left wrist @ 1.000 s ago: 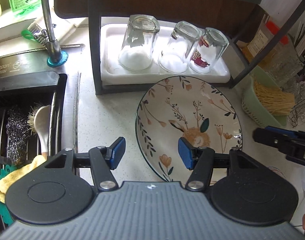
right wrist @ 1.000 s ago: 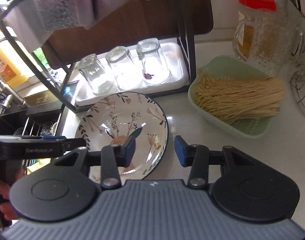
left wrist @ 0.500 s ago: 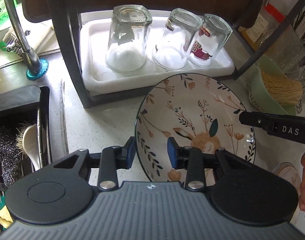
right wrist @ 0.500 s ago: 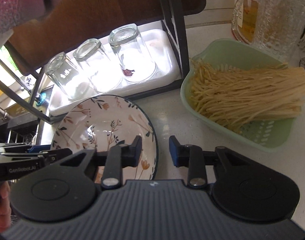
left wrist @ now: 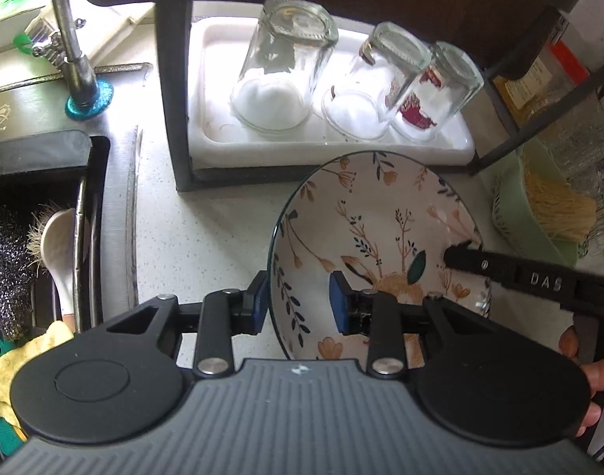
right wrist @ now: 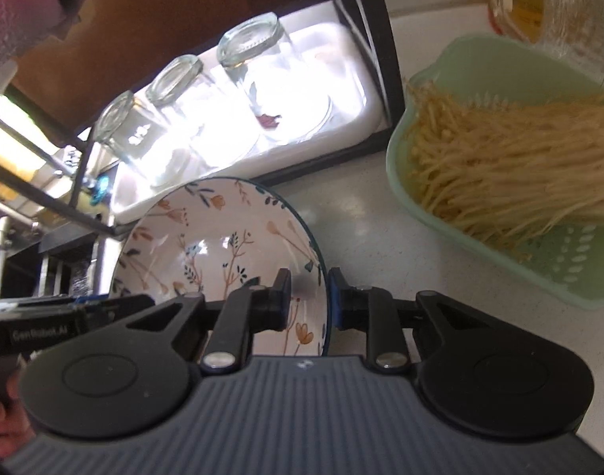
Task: Organize plates and bowls
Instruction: 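Lift the deer-pattern plate with the right gripper and carry it over the plate stack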
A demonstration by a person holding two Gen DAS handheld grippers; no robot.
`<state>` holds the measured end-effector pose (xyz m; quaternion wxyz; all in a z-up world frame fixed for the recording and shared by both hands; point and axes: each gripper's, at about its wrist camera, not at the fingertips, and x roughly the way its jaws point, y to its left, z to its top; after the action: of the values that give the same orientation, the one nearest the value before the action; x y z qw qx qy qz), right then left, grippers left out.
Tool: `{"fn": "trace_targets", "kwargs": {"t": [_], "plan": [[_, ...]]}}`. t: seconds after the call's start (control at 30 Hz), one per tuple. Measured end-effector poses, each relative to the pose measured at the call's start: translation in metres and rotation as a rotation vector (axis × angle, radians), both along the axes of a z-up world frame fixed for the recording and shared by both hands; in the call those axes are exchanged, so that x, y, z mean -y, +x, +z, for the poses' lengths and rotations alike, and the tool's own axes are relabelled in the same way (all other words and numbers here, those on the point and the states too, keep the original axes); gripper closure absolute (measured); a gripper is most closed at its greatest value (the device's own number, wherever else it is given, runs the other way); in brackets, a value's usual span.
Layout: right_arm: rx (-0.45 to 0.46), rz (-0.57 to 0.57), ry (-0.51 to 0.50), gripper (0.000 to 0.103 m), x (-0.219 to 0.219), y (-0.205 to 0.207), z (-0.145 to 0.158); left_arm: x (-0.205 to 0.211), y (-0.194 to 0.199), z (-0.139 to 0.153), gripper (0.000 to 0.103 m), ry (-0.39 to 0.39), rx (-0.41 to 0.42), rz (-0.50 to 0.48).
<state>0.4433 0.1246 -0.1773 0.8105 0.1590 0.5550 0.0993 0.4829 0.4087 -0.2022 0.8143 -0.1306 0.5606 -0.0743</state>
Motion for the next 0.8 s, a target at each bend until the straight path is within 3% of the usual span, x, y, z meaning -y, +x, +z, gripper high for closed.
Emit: {"fn": "trace_targets", "kwargs": {"t": [0.4, 0.6, 0.8], "plan": [[0.034, -0.027, 0.095, 0.079, 0.027, -0.041, 0.045, 0.005, -0.024, 0.052, 0.066, -0.088, -0.003, 0.049], [0.073, -0.125, 0.157, 0.079, 0.057, -0.071, 0.078, 0.025, -0.043, 0.081, 0.066, -0.15, -0.012, 0.023], [0.102, -0.179, 0.13, 0.079, 0.087, -0.106, 0.099, 0.06, -0.059, 0.092, 0.066, -0.192, -0.019, -0.027]]}}
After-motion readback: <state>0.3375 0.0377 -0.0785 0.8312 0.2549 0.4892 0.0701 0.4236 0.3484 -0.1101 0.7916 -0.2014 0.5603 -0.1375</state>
